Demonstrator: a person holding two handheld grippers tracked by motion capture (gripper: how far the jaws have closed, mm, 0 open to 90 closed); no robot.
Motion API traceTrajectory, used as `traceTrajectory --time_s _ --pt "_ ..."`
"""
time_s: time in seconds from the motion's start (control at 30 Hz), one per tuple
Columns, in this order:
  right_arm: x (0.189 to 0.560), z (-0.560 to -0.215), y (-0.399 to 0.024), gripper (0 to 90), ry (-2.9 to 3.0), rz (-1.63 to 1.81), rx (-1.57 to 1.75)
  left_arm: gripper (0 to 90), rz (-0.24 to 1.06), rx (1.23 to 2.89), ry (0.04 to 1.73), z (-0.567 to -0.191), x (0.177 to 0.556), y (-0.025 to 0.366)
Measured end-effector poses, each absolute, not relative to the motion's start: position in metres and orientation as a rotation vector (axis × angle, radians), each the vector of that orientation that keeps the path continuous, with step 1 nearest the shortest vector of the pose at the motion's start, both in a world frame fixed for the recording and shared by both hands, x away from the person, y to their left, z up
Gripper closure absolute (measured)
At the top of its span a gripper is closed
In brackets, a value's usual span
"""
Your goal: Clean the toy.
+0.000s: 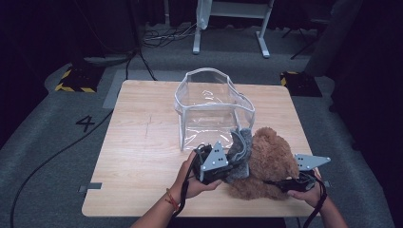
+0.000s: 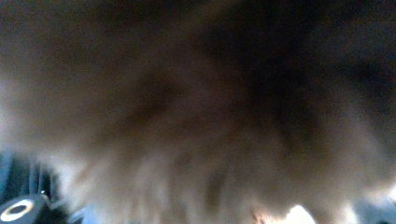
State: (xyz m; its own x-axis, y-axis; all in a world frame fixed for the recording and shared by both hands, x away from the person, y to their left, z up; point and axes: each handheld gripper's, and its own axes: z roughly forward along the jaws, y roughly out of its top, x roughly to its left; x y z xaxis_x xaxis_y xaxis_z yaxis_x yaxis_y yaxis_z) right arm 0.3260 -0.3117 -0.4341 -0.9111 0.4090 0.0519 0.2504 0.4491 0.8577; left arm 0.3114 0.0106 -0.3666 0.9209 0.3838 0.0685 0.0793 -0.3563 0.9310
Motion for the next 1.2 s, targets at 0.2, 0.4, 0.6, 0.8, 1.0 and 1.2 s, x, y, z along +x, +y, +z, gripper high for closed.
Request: traceTrajectory --time_s 0.2,0.4,0.6,0.8,1.0,1.2 --pt "0.327 -0.434 -0.311 45.6 2.531 1.449 0.584 77.8 0.343 1.940 0.330 -0.362 0.330 -0.008" --pt "0.325 -0.435 -0.313 45.3 2.529 1.452 0.578 77.9 0.284 2.028 0.400 -0.394 0.351 -0.014" --pt "0.323 -0.435 -0.312 44.2 2.533 1.446 0.547 77.8 0.282 2.120 0.424 -0.428 0.362 -0.011" --pt "0.321 -0.435 -0.313 43.8 2.538 1.449 0.493 77.8 0.273 2.244 0.466 -0.461 0.367 -0.013" --pt "0.322 -0.434 -0.314 32.6 2.522 1.458 0.533 77.8 0.221 2.277 0.469 -0.475 0.362 -0.017" --pt "0.315 -0.426 -0.316 13.4 2.494 1.303 0.778 77.7 0.227 2.308 0.440 -0.474 0.351 -0.015"
